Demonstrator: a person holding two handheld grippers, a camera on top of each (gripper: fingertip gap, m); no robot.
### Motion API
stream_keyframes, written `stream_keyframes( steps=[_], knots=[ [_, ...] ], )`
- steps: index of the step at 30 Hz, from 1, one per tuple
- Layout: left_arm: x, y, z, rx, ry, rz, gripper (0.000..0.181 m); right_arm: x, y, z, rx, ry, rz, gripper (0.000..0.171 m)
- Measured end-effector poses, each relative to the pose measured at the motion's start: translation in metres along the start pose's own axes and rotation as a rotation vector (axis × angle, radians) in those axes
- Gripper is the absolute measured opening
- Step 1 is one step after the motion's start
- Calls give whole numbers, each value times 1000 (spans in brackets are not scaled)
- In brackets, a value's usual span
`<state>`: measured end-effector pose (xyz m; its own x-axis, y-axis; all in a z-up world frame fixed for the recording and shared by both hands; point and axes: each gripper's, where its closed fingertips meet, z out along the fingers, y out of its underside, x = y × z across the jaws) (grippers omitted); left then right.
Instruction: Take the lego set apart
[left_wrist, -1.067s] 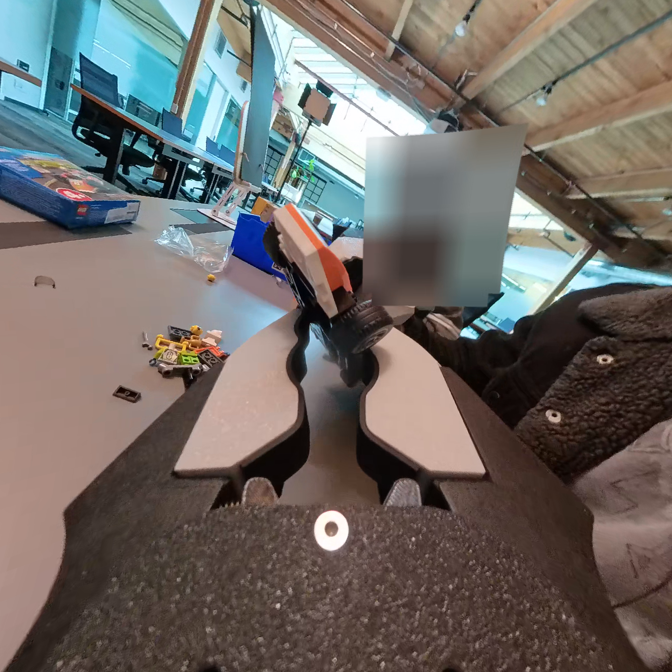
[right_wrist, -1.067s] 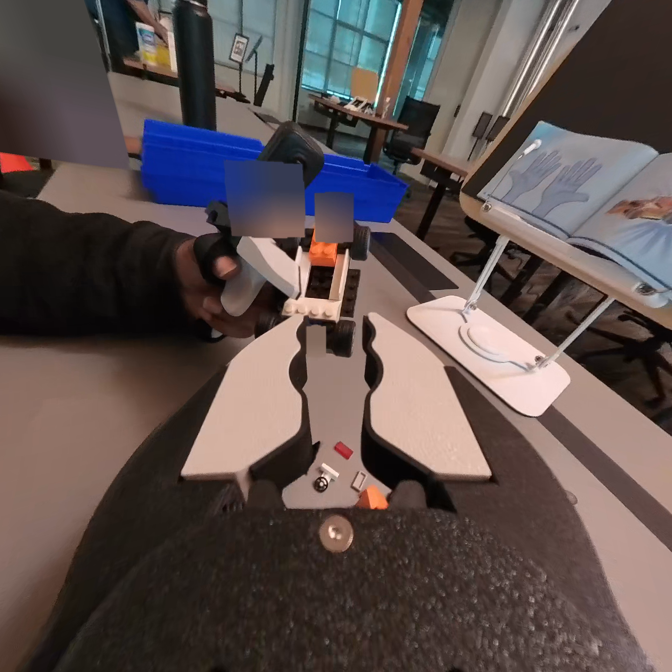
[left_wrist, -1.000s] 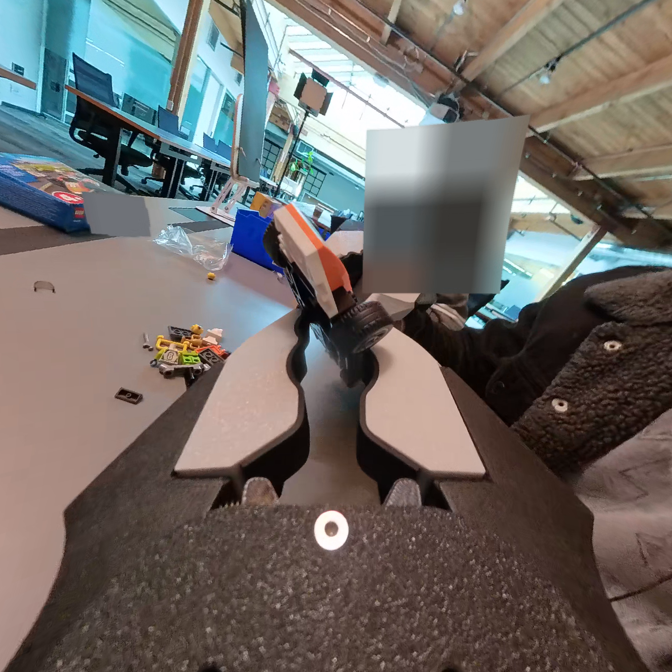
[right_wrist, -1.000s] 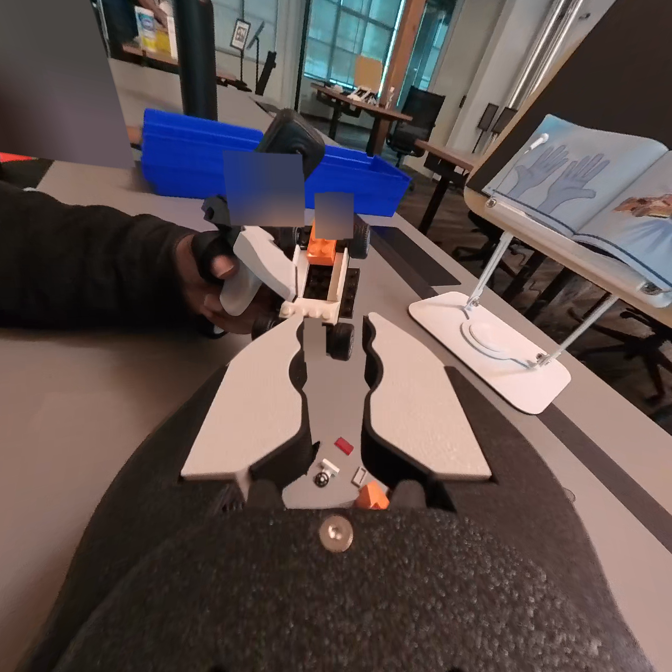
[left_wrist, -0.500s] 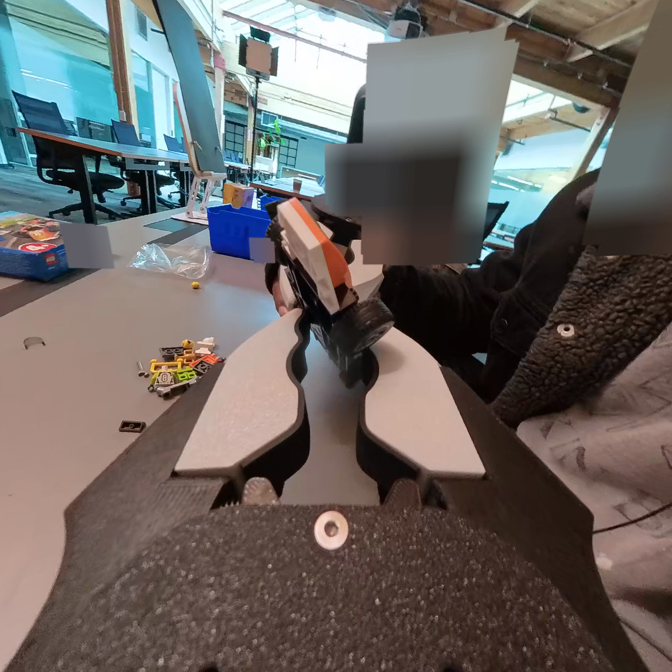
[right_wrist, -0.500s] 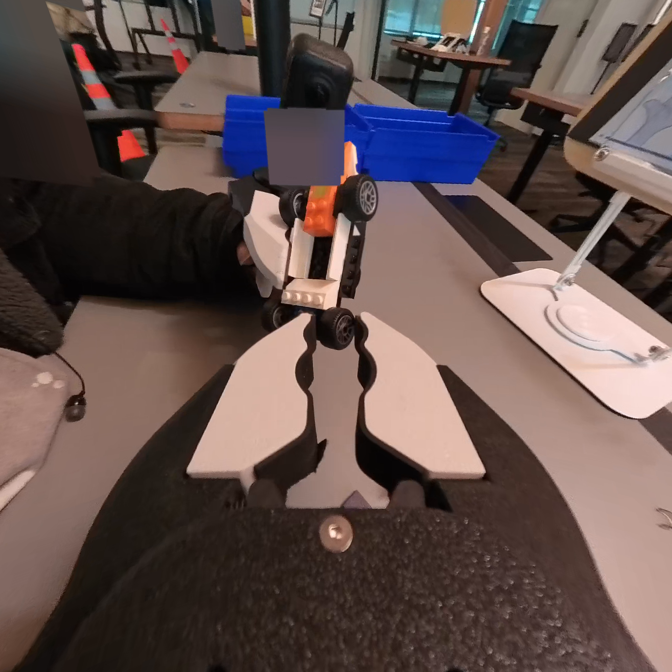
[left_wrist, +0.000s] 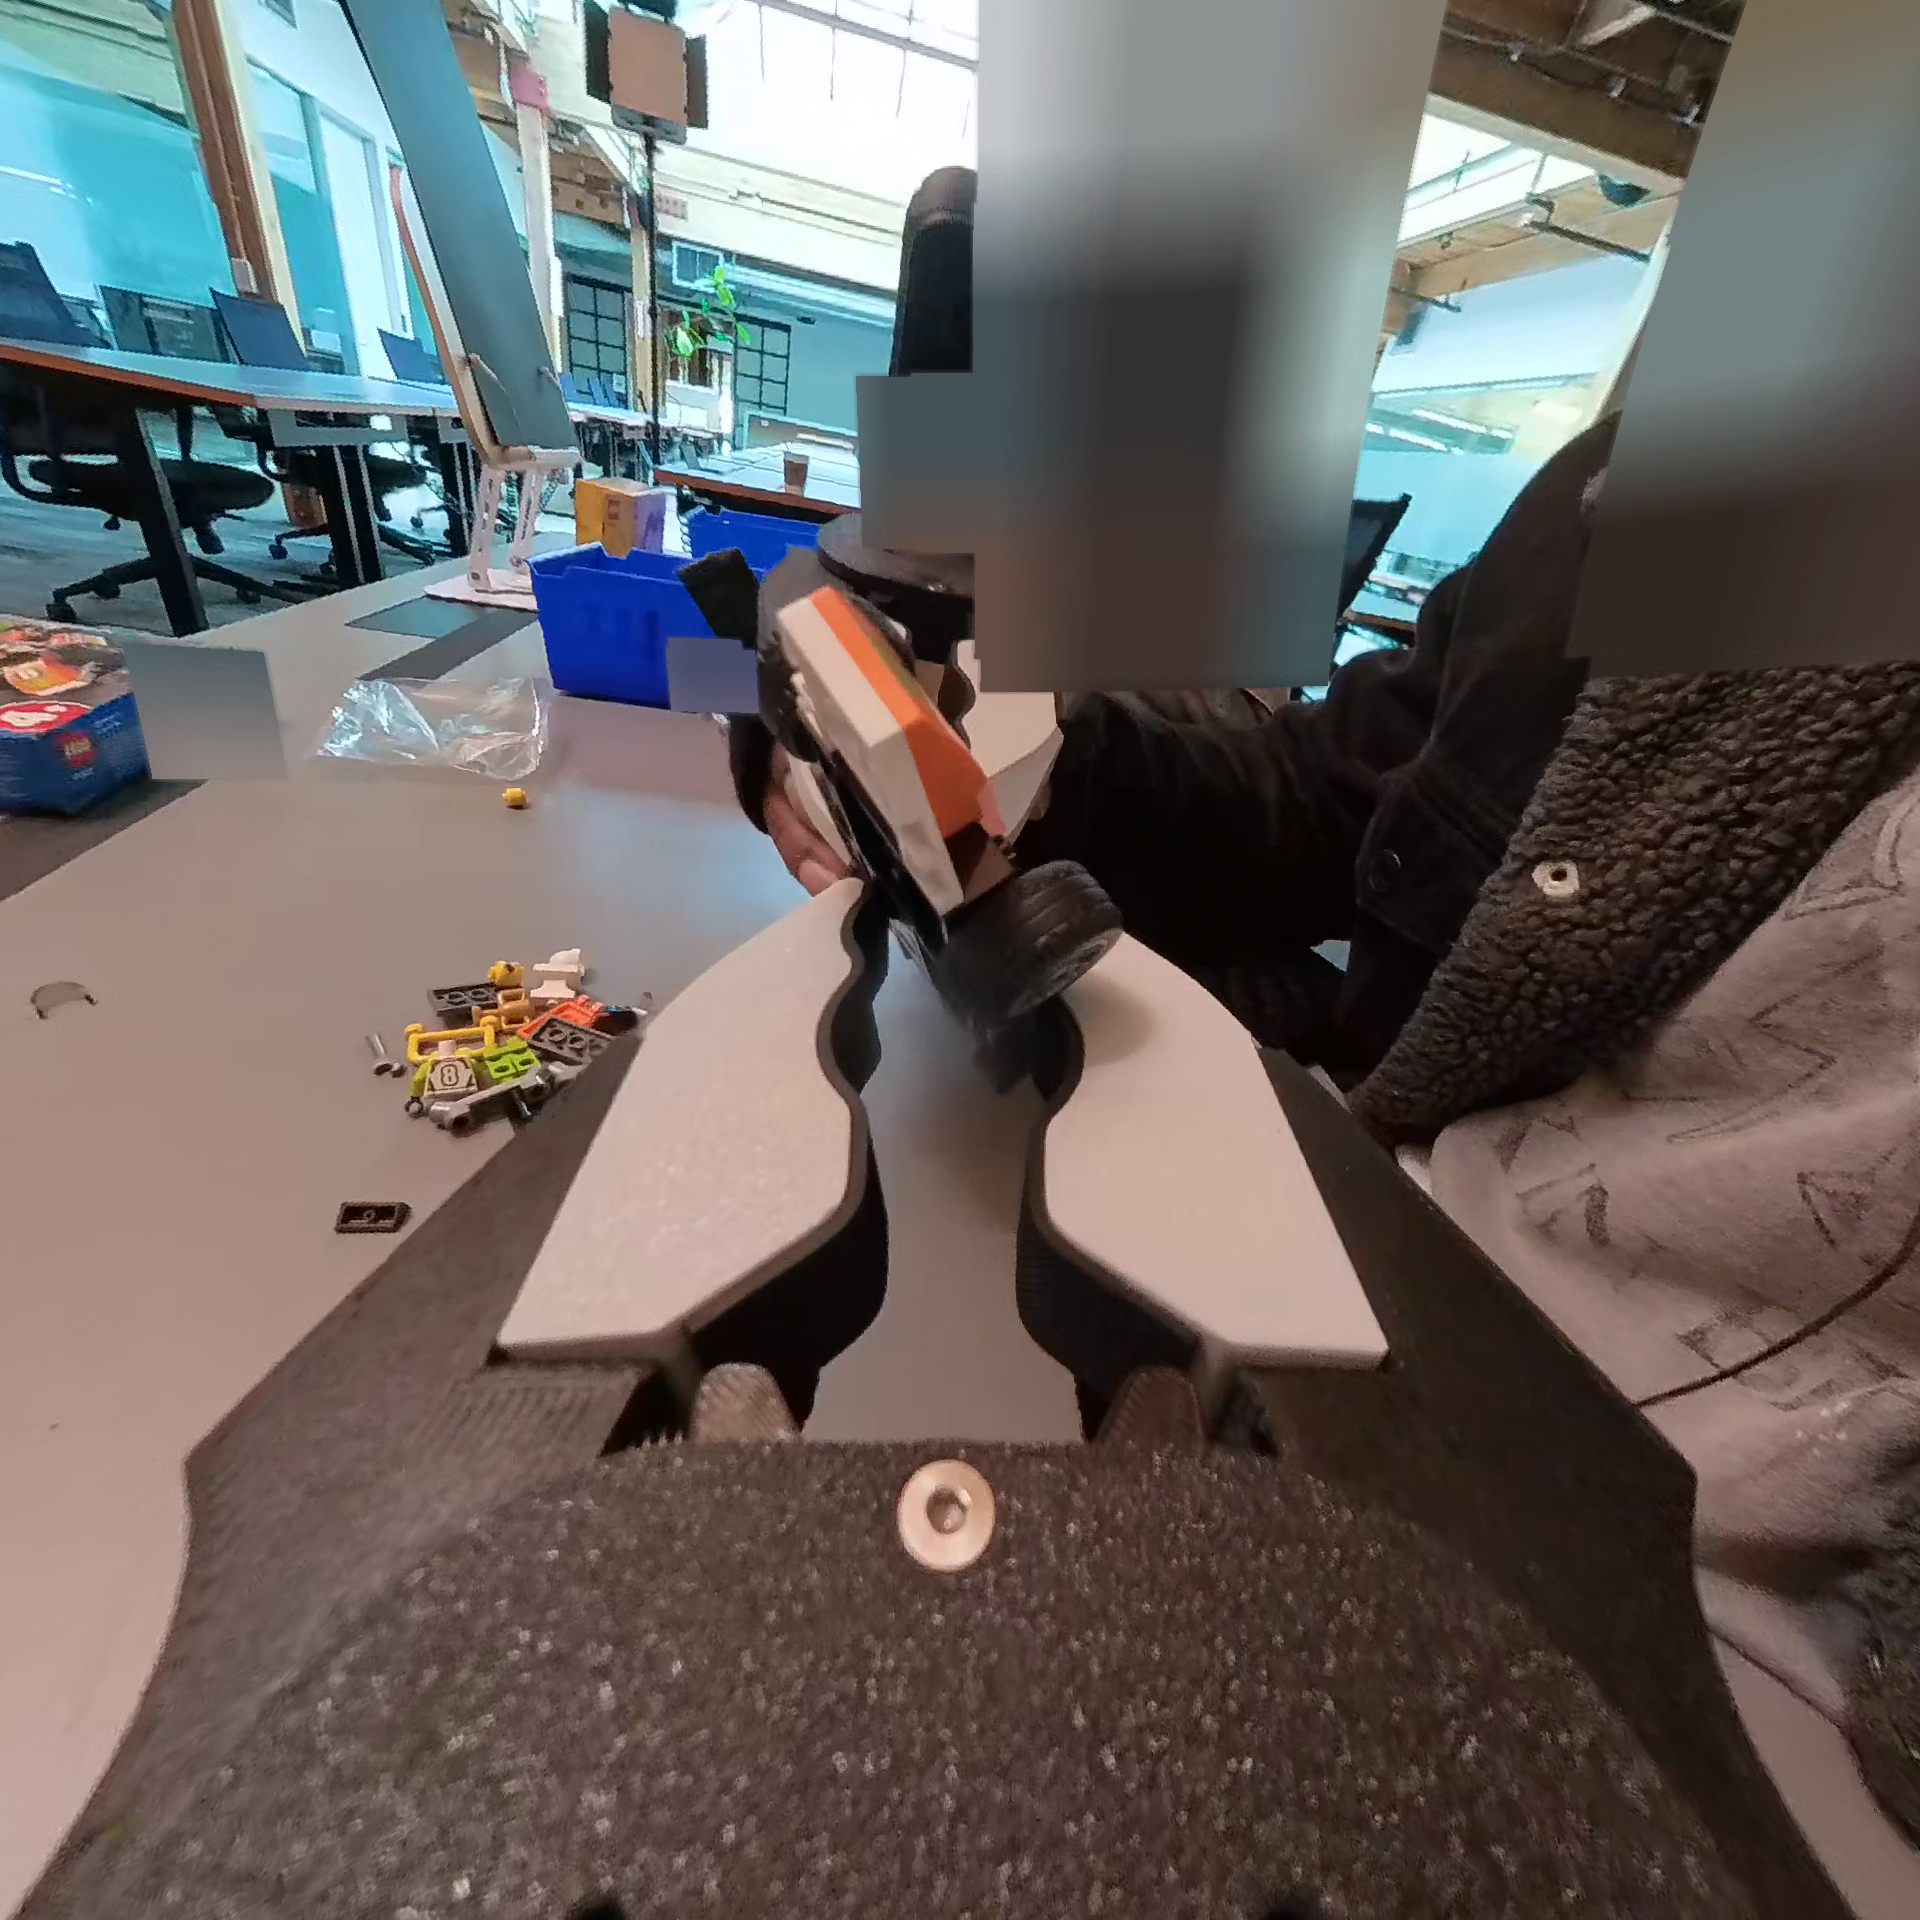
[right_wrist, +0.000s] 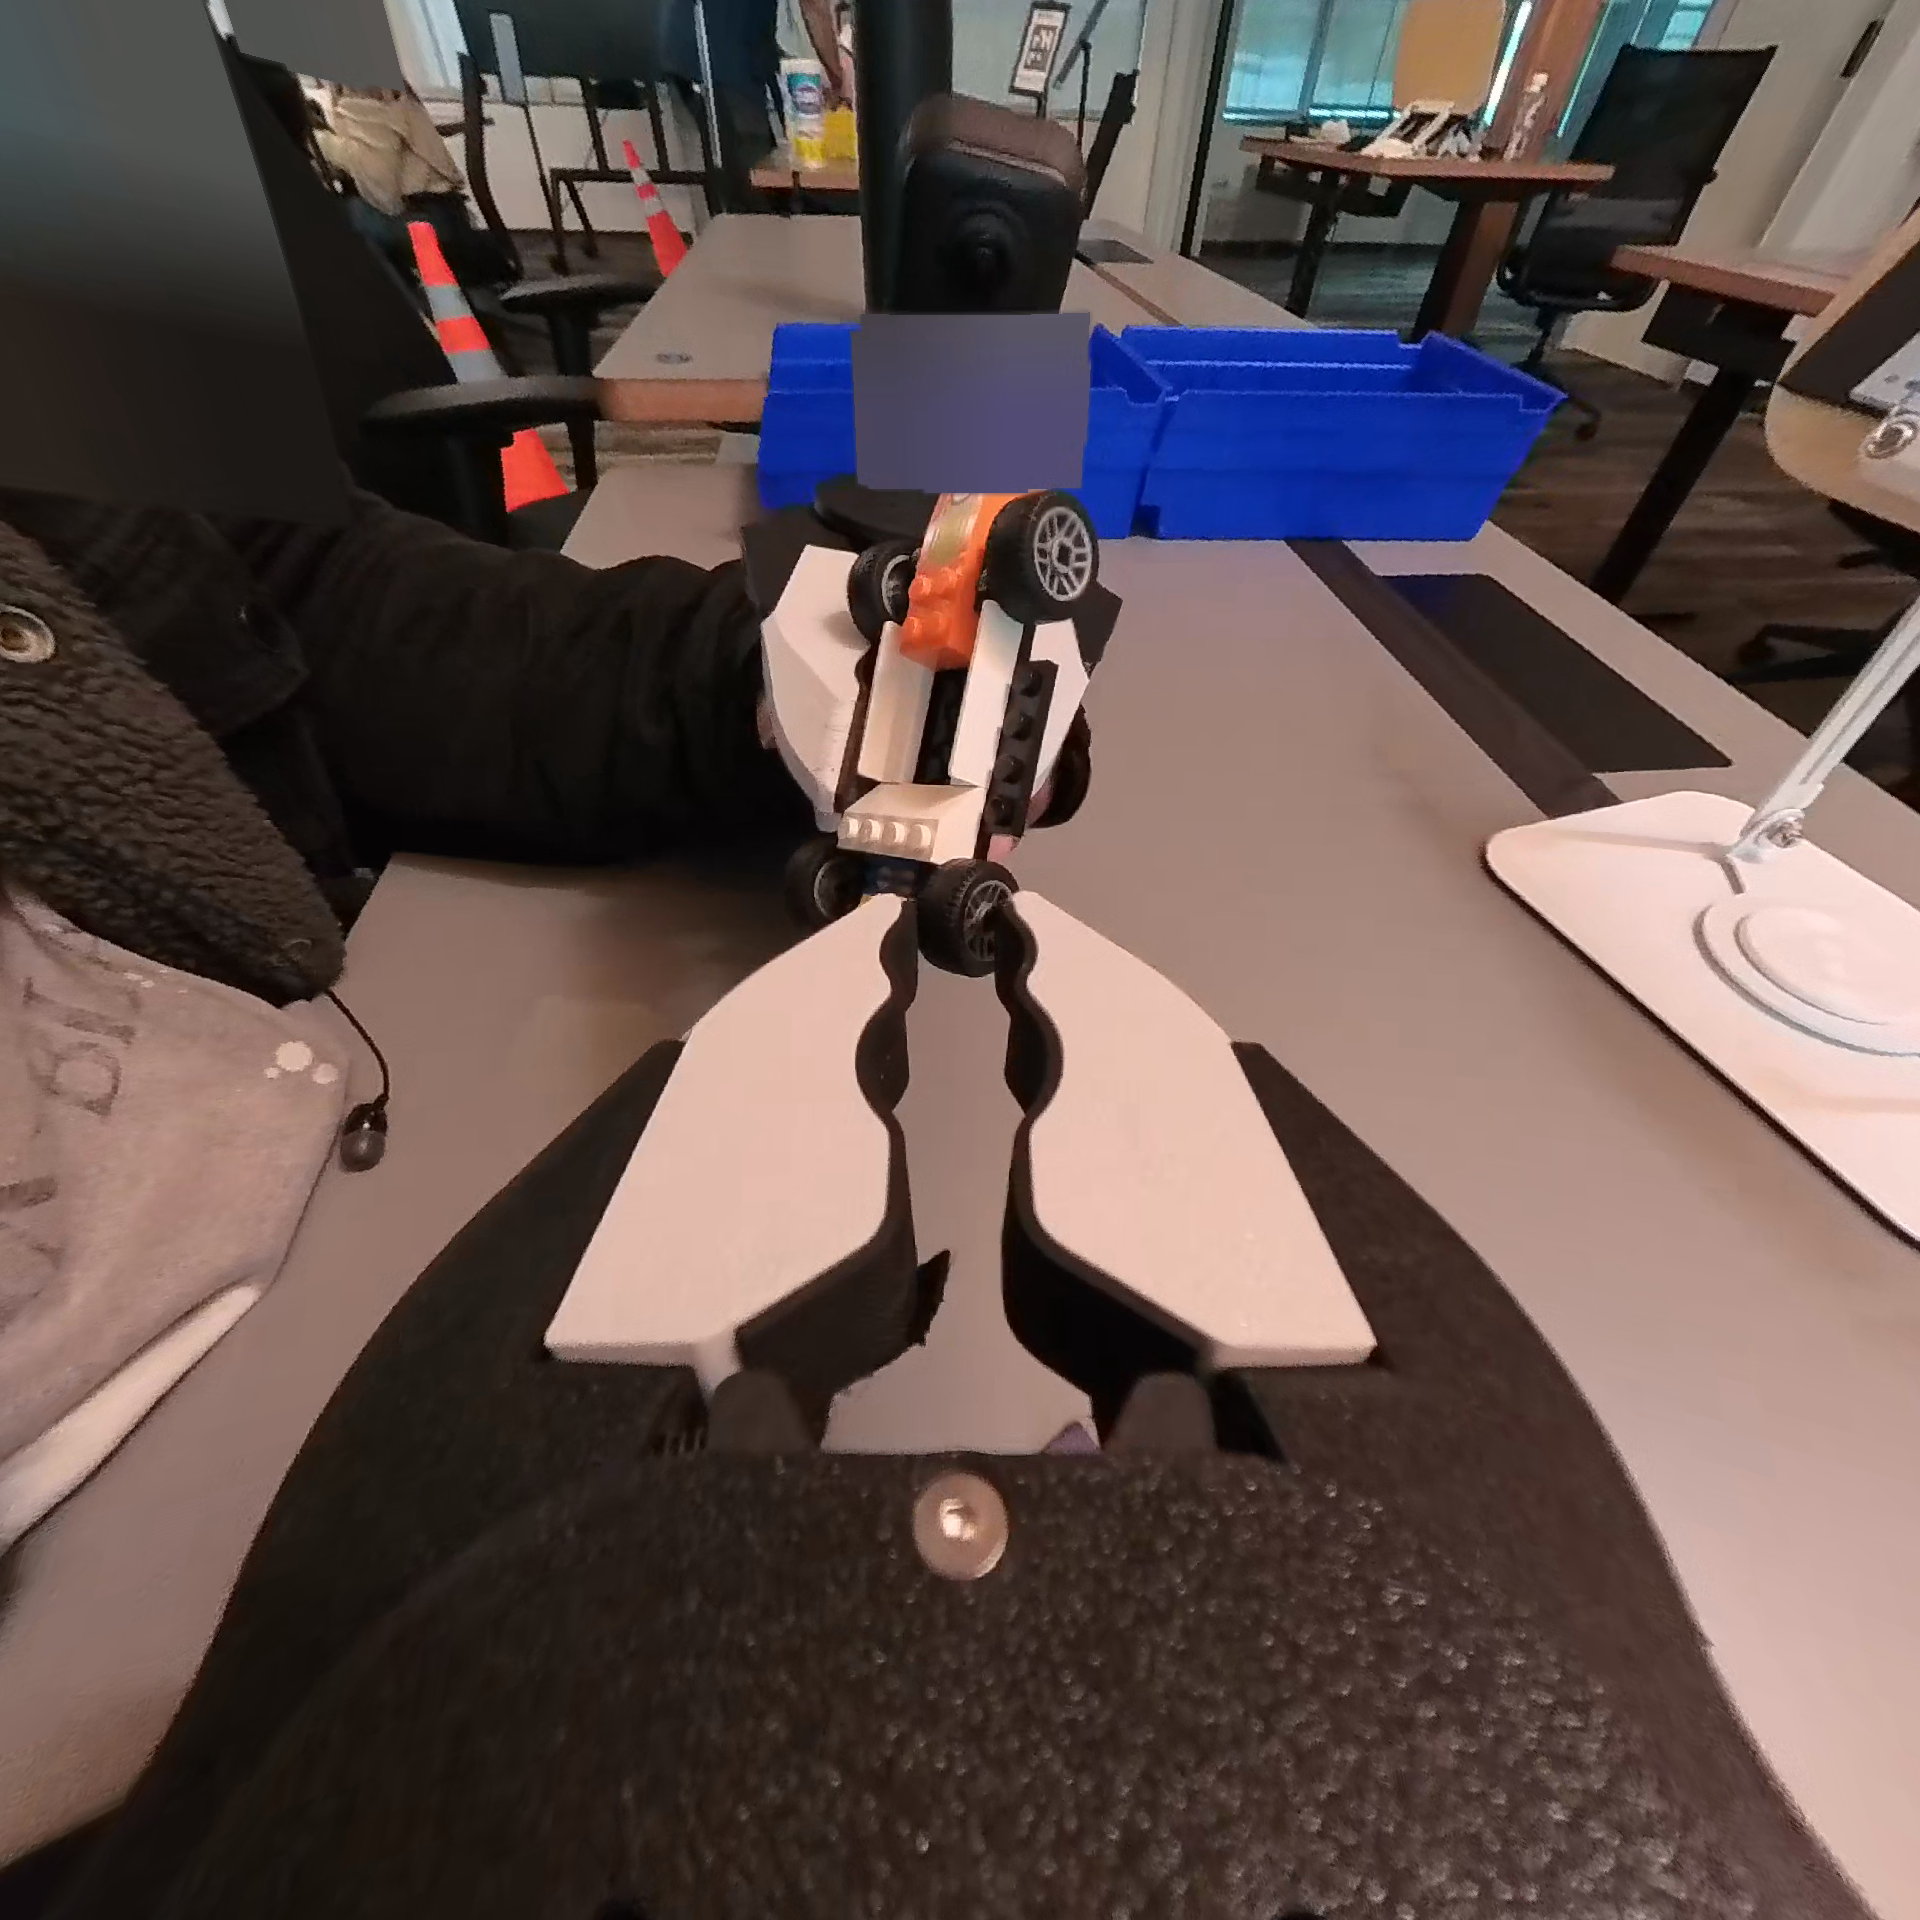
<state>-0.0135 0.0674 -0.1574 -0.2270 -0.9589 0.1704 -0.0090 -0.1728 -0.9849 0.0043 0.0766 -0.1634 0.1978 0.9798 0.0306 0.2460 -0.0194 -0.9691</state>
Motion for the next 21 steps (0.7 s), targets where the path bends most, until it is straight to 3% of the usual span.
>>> stream_keyframes(
  steps=[7, 9, 11, 13, 15, 21],
  knots=[
    [7, 8, -2, -49, 46, 14, 26, -11, 7, 4, -13, -67, 11, 16],
    [12, 9, -1, -60, 72, 25, 25, -16, 12, 6, -29, -119, 48, 38],
    [18, 16, 2, -100, 94, 42, 25, -25, 19, 10, -55, -192, 91, 45],
    [24, 23, 4, -140, 125, 45, 25, -34, 23, 14, -65, -247, 107, 39],
    [26, 29, 5, -184, 135, 52, 25, -40, 31, 16, -111, -284, 101, 23],
    [16, 31, 0, -218, 81, 47, 20, -36, 28, 14, -86, -285, 96, 22]
  ],
)
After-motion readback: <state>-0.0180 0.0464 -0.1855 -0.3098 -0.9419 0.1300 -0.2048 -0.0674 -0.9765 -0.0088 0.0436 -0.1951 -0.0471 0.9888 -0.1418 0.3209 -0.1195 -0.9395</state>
